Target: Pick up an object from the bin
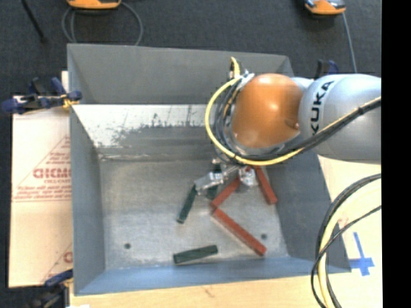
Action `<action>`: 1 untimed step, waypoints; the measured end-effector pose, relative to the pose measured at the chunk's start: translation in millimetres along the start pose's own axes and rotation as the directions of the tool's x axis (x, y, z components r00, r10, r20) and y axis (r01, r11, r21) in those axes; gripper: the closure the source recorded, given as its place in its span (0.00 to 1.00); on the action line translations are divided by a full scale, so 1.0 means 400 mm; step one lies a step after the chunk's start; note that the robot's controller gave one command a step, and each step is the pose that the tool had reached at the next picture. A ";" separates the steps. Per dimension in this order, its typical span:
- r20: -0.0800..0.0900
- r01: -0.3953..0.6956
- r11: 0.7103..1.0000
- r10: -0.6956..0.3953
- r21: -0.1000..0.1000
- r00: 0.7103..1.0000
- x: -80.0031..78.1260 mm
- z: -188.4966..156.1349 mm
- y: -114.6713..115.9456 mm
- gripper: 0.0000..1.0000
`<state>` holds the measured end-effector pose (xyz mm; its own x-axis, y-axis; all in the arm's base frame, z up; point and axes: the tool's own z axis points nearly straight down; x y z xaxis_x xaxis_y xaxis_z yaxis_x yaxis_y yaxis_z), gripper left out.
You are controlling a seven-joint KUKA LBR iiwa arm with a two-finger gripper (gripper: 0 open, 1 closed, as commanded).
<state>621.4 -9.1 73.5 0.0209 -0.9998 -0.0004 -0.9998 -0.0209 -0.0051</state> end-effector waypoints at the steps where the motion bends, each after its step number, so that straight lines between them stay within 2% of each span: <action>1: 0.003 -0.004 1.000 0.004 0.000 1.000 -0.004 -0.003 -0.001 1.00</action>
Offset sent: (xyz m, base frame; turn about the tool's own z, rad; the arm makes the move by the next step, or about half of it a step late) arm 0.0000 0.0000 0.0000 0.0000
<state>621.7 -7.7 74.8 0.0172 -0.9998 -0.0029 -0.9998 -0.0172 -0.0046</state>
